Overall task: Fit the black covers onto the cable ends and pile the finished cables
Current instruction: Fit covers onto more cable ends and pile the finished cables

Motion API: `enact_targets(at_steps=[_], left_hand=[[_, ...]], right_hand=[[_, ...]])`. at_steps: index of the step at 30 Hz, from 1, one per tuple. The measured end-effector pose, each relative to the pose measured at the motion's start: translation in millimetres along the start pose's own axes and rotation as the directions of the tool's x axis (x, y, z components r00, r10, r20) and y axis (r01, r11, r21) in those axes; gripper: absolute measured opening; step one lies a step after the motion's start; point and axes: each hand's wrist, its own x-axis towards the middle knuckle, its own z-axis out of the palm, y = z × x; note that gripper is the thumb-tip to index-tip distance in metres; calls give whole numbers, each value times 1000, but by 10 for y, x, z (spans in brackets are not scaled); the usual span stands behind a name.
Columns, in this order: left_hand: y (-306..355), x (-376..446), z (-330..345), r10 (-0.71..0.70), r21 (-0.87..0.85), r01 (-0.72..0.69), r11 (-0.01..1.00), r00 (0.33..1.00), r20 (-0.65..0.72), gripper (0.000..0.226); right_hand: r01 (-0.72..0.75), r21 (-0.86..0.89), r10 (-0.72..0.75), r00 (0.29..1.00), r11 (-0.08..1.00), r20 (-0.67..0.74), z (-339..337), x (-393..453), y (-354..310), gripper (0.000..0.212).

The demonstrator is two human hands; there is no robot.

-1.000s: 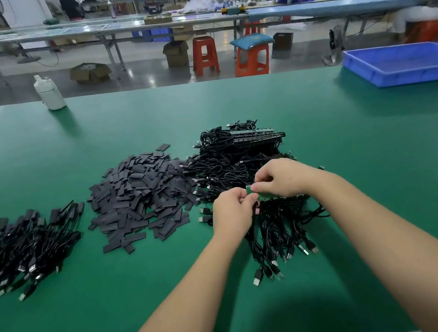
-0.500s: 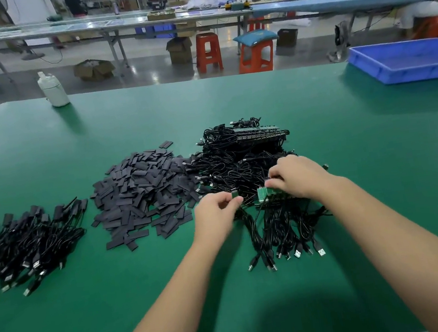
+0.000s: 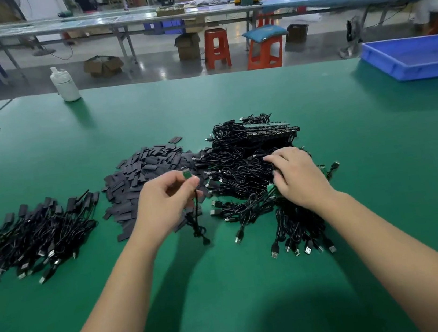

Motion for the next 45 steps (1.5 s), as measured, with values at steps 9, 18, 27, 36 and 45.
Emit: enact_targets(at_steps=[9,18,27,36,45], left_hand=[[-219,62,396,-149,-173,160,972,986,76,22],[-734,41,403,-336,45,333,942,925,178,30],[-1212,162,-337,-139,906,9,423,989,56,26],[-1492,320,-693,-310,895,72,440,948,76,23],[-1267,253,-599,-45,840,-124,528,984,174,16]], right_hand=[[-574,816,114,817,71,565,345,-115,-1108,51],[-577,746,241,817,334,524,721,-343,-1151,26],[-725,638,261,688,259,677,987,-395,-1132,19],[-705,668,182,708,237,683,1016,-424,-1049,20],[-696,666,162,714,267,681,1030,-443,-1027,20]])
